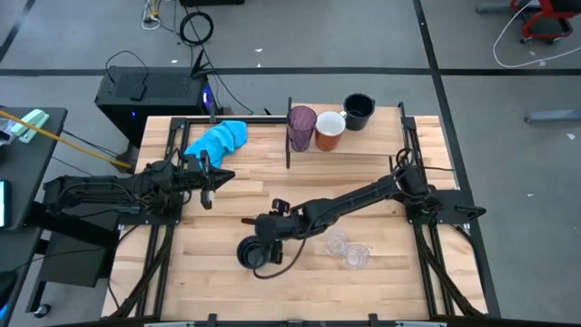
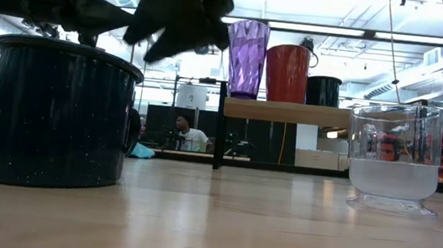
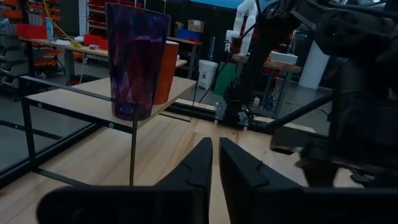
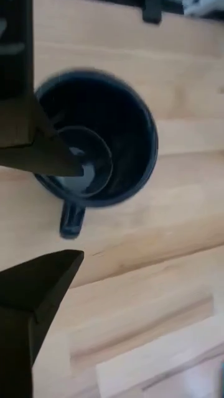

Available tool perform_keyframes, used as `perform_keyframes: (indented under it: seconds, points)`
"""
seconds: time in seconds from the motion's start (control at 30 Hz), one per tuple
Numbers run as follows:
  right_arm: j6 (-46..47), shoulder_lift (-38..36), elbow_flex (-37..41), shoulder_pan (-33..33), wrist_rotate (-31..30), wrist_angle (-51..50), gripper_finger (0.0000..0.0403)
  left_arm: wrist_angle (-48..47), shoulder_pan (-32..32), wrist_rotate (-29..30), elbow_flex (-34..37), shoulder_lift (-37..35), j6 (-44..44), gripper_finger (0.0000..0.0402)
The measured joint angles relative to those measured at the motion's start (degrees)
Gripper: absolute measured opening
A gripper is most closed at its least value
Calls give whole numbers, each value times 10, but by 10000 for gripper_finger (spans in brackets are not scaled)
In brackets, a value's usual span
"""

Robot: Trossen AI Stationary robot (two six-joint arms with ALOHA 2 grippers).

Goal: Stack small to large cups/mugs on shelf
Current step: Put the black mug on the shelf aligned with the other black mug

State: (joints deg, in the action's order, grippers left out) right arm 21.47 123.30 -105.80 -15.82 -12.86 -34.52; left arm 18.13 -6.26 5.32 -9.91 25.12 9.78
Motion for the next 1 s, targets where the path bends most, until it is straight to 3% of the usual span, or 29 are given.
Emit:
perform_keyframes:
  seconds: [0.17, 0.37, 1.0]
  points:
    - [2, -1, 1, 14, 0, 34, 239, 2, 0, 0, 0, 0, 0, 40]
    - [-47, 34, 8, 15, 11, 103, 243, 2, 0, 0, 0, 0, -1, 32]
    - [-30, 47, 8, 22, 20, 61, 214, 1, 0, 0, 0, 0, 0, 35]
